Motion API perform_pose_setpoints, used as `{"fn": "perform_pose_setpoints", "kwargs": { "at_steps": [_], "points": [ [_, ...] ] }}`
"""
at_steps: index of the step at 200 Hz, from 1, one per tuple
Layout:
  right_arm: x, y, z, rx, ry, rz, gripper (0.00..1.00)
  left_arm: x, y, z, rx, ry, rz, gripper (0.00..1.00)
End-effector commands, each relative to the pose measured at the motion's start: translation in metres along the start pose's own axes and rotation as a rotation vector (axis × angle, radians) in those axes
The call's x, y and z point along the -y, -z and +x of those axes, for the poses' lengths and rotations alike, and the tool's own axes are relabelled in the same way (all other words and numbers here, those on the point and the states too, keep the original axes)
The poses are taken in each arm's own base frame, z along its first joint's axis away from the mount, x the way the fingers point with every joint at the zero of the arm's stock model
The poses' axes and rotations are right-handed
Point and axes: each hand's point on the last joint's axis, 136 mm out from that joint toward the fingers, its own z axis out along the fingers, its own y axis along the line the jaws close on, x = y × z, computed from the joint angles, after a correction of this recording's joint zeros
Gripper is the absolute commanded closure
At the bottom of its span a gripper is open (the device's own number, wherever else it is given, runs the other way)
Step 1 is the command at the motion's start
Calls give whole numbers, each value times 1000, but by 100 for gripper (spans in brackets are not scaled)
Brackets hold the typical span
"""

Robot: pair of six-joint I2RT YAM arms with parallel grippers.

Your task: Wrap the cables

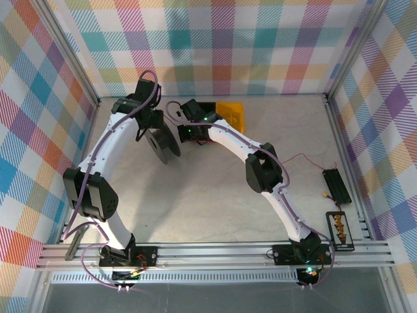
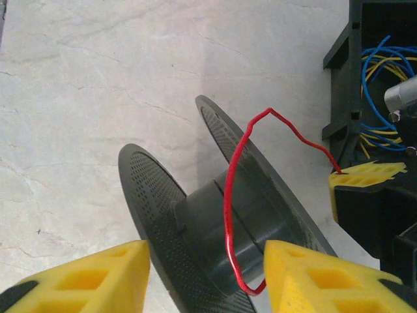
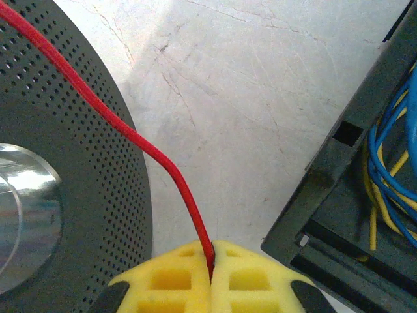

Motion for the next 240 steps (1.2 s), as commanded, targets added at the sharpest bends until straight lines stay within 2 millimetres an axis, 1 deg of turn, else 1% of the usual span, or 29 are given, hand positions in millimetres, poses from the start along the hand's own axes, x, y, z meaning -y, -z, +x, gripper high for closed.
{"fn": "perform_pose_setpoints", "kwargs": {
  "at_steps": [1,32,56,125,187,201,240],
  "points": [
    [-12,6,-8,17,10,-31,100,-8,9,10,-39,-13,-33,45],
    [-12,6,-8,18,9,-34,100,-8,1,28,-76,11,-15,40],
    [-13,6,-8,17,11,-37,100,-8,-9,37,-94,25,-16,39],
    [-14,8,-8,17,12,-40,100,-8,-21,38,-99,37,-27,40],
    [-15,8,-9,19,15,-44,100,-13,-37,44,-122,39,-52,51],
    [-15,8,-8,18,15,-45,100,-12,-39,44,-123,40,-49,57],
    [-15,9,-9,19,16,-43,100,-12,-45,47,-132,44,-50,69]
  ]
}}
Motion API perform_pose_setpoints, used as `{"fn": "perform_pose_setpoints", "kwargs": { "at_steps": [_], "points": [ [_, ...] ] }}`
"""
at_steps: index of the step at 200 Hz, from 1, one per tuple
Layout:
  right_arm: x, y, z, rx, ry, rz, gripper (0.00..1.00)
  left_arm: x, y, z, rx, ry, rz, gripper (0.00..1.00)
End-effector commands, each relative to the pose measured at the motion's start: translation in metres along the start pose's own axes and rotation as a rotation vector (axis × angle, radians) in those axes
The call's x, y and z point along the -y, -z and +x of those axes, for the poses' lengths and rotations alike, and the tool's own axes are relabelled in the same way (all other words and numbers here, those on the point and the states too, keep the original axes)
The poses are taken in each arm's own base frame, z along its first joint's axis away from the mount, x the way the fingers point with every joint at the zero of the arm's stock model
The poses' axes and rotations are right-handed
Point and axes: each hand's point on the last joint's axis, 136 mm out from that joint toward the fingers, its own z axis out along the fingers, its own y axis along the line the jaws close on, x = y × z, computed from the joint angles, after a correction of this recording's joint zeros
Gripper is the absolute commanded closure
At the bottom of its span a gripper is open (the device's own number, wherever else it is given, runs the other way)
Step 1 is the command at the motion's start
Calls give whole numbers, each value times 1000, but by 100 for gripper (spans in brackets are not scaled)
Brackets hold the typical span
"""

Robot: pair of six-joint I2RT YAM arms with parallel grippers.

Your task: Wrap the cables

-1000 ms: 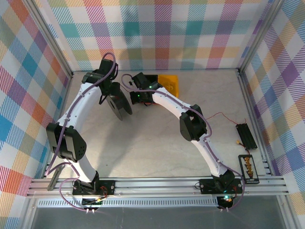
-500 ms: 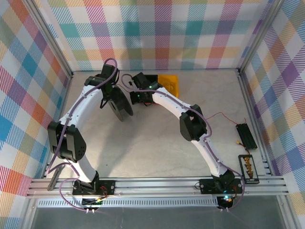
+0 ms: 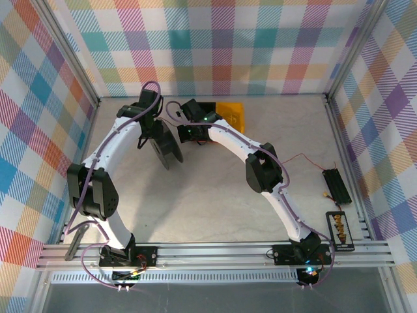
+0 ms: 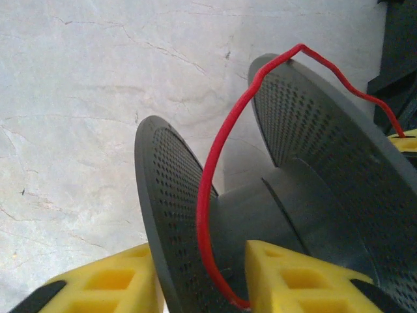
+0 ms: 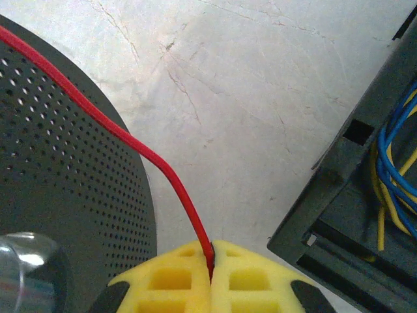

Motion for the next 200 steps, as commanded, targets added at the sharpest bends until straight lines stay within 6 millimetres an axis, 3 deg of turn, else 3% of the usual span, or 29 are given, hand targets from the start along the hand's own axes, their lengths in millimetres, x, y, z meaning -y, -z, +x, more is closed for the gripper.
{"fn": "perform_pose_setpoints", "kwargs": {
  "at_steps": [1,45,107,200],
  "points": [
    [-11,9,-9,22,15,-27,100,-3,-9,3,-11,9,-10,69],
    [-12,12,-11,25,20,-24,100,-5,-13,0,-6,0,-22,100],
    [-12,17,-13,39,32,-20,100,-6,-14,-5,4,-37,-19,100],
    [-14,19,-12,39,61,-32,100,0,-37,12,-45,-64,4,100]
  ]
}}
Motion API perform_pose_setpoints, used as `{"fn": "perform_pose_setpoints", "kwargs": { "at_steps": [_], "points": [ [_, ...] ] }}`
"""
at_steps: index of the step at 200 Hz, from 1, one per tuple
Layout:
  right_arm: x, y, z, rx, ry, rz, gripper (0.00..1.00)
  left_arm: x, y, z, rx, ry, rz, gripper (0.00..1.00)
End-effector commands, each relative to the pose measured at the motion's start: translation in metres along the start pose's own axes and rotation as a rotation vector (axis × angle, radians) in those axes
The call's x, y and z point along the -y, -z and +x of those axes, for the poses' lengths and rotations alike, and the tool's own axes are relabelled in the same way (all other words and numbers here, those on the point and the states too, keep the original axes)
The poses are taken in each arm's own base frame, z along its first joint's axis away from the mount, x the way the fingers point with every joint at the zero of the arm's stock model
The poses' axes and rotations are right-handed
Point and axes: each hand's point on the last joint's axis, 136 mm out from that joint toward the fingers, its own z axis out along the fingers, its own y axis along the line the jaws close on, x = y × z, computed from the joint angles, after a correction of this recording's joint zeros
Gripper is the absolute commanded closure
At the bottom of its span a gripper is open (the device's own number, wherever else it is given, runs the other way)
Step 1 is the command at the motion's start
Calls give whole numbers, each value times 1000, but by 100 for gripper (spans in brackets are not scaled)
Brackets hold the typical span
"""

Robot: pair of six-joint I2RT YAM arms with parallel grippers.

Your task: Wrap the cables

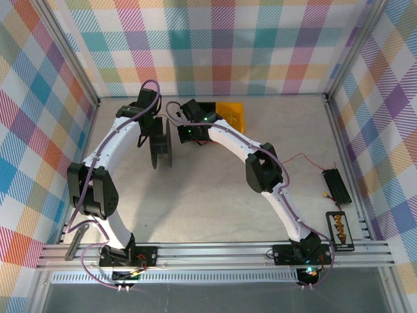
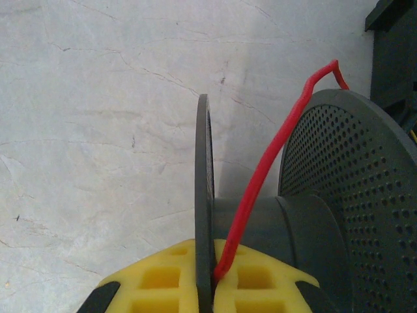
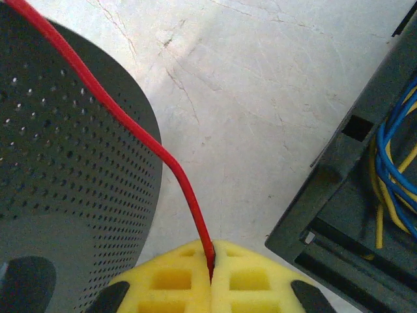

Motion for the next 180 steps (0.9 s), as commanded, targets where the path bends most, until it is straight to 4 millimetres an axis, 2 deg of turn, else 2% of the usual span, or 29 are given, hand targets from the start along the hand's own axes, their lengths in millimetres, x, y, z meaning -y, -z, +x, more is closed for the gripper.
{"fn": "perform_pose_setpoints", "kwargs": {
  "at_steps": [1,45,72,92,138,180],
  "points": [
    [-15,20,-15,45,54,-34,100,0,-28,28,-98,-56,-14,100],
    [-8,28,-27,75,101,-28,100,0,-27,29,-95,-60,17,100],
    [12,36,-40,97,108,-8,100,3,-17,28,-72,-78,63,100],
    [33,44,-53,118,107,12,100,3,-4,28,-62,-117,98,100],
    [80,65,-76,158,86,47,100,10,41,22,-10,-180,221,100],
    [105,70,-76,150,64,70,100,9,73,14,46,-192,263,100]
  ]
}}
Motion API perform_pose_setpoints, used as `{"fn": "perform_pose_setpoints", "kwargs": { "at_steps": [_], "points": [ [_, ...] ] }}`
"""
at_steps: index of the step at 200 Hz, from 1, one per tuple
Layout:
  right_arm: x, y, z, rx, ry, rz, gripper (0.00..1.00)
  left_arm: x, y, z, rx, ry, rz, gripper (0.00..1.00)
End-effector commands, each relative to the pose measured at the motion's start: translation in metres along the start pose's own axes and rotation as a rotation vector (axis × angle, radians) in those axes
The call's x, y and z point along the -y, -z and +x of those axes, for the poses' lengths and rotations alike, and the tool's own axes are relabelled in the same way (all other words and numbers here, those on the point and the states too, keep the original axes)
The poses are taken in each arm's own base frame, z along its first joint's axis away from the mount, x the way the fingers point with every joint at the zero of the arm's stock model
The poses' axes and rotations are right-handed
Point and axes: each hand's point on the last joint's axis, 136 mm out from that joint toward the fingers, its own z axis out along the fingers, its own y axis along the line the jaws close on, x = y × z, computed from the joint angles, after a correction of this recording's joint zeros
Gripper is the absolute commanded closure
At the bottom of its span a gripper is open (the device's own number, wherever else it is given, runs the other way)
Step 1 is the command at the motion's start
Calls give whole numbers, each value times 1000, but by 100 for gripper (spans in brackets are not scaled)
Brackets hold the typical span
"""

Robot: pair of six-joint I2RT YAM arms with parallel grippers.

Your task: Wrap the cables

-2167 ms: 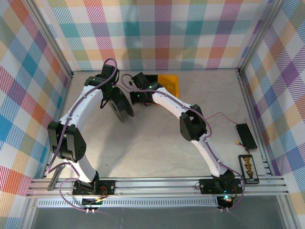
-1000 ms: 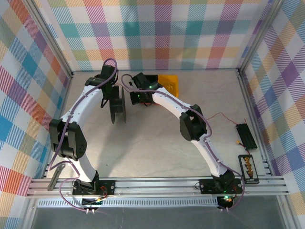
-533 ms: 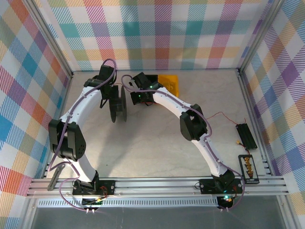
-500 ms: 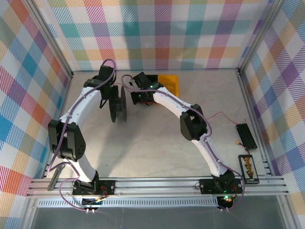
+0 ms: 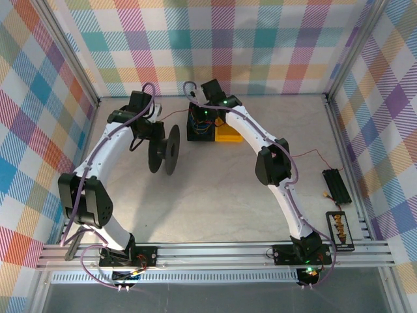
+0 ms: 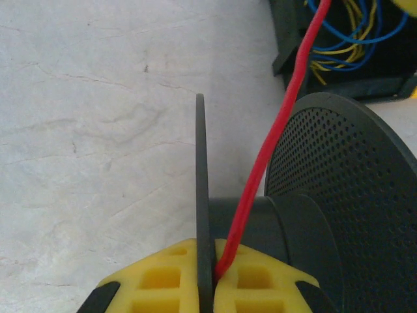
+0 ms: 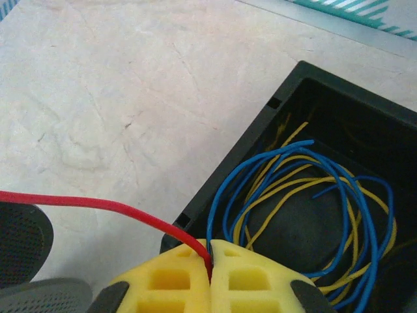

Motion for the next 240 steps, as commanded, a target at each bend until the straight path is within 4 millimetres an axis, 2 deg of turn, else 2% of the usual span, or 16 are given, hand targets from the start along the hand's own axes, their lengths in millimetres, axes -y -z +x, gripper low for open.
{"fn": "perform_pose_setpoints", "kwargs": {
  "at_steps": [1,20,38,65,96,127,152,174,191,212,240],
  "points": [
    [35,23,-12,18,-19,86,100,-1,44,0,39,-25,20,100],
    [37,22,-7,2,-13,85,100,3,63,-12,93,-15,50,100],
    [31,25,-8,2,4,50,100,5,84,-27,148,-5,59,100],
    [10,45,-25,44,56,-43,78,-2,109,-49,206,11,16,100],
    [-16,91,-52,123,132,-173,47,-16,122,-72,262,58,-58,100],
    [-16,142,-62,154,199,-233,25,-24,128,-96,326,110,-95,100],
    [2,176,-55,163,193,-224,18,-21,129,-109,345,115,-77,100],
    [14,207,-48,204,157,-272,16,-18,127,-118,347,106,-61,100],
    [20,216,-31,183,165,-286,14,-16,126,-123,345,99,-49,100],
    [20,210,0,120,176,-317,13,-16,126,-128,347,97,-35,100],
    [28,185,34,59,165,-319,12,-16,128,-135,358,99,-27,100]
  ]
}}
